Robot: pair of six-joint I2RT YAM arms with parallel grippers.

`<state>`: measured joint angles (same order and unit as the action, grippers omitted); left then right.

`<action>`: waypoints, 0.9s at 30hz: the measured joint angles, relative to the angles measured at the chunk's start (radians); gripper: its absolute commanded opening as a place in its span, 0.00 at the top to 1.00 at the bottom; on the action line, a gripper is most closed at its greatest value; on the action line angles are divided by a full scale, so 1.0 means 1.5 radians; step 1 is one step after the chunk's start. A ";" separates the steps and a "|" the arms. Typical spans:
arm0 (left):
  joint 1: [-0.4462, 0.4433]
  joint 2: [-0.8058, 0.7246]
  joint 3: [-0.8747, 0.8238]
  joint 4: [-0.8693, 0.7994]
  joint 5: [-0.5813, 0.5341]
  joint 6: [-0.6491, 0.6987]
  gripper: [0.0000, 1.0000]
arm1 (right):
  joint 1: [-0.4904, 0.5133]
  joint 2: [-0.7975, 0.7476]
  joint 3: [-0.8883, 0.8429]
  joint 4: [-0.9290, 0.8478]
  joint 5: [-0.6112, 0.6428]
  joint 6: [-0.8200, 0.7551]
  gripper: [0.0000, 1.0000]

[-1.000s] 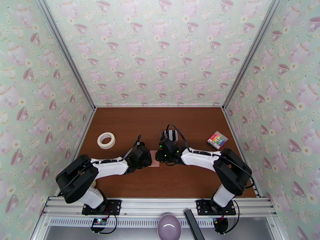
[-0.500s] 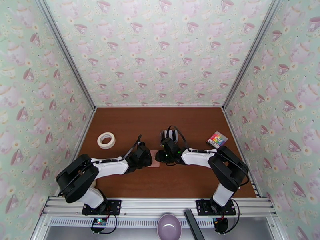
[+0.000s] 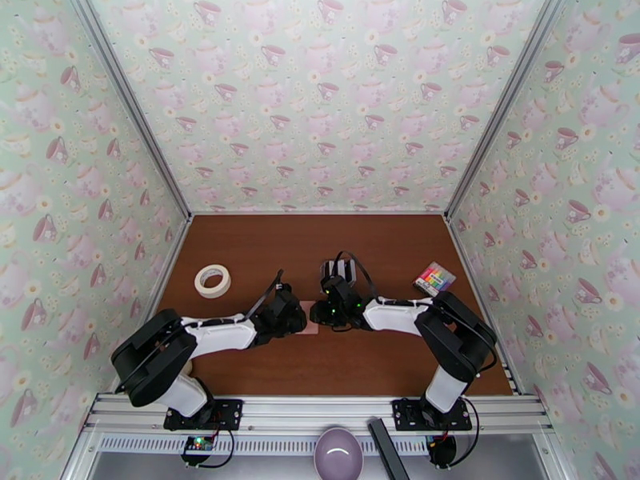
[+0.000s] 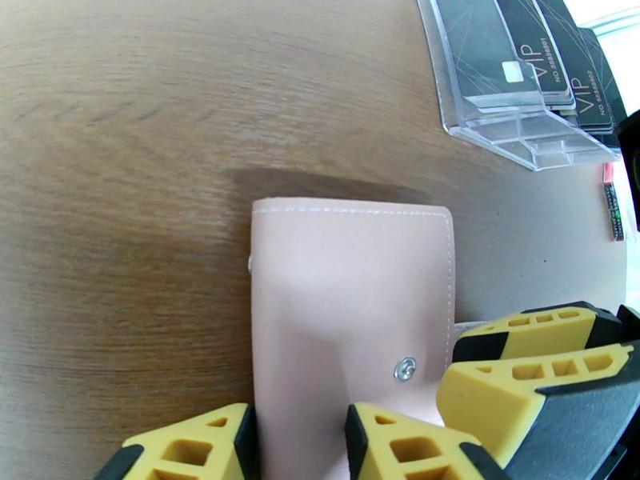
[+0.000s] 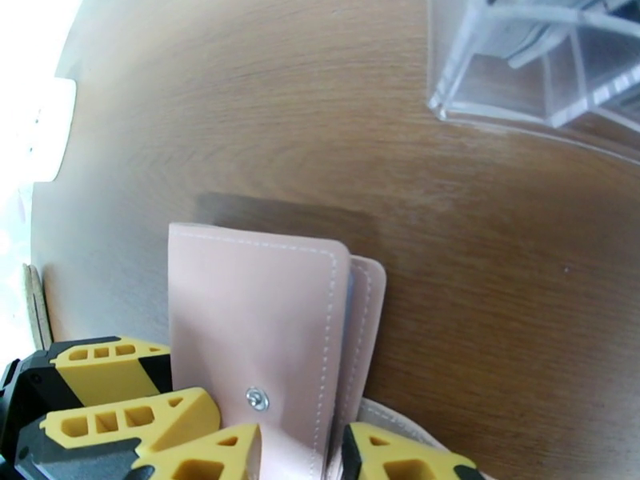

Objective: Put the credit cards into the card holder

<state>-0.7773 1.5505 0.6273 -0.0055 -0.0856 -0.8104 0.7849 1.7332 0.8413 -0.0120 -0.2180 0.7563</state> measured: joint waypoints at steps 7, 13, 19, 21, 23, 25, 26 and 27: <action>0.000 -0.018 -0.007 -0.024 0.000 0.000 0.70 | 0.000 -0.001 -0.008 0.006 -0.009 0.006 0.68; 0.002 -0.018 -0.007 -0.027 0.000 0.000 0.75 | -0.001 -0.001 -0.012 0.015 -0.018 0.013 0.68; 0.001 -0.018 -0.007 -0.029 0.002 0.000 0.75 | -0.001 -0.001 -0.017 0.025 -0.022 0.018 0.70; 0.001 -0.018 -0.007 -0.029 0.002 0.000 0.75 | -0.001 -0.001 -0.017 0.027 -0.023 0.019 0.70; 0.001 -0.018 -0.007 -0.029 0.002 0.000 0.75 | -0.001 -0.001 -0.017 0.030 -0.023 0.022 0.70; 0.002 -0.018 -0.007 -0.029 0.002 0.000 0.75 | -0.002 -0.001 -0.018 0.033 -0.026 0.024 0.70; 0.003 -0.018 -0.007 -0.029 0.002 0.000 0.75 | -0.002 -0.001 -0.018 0.034 -0.027 0.025 0.70; 0.003 -0.018 -0.007 -0.029 0.002 0.000 0.75 | -0.003 -0.001 -0.018 0.035 -0.030 0.025 0.70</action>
<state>-0.7723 1.5242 0.6167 -0.0494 -0.0822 -0.8104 0.7807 1.7317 0.8150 0.0402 -0.2626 0.7933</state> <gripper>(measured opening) 0.248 0.300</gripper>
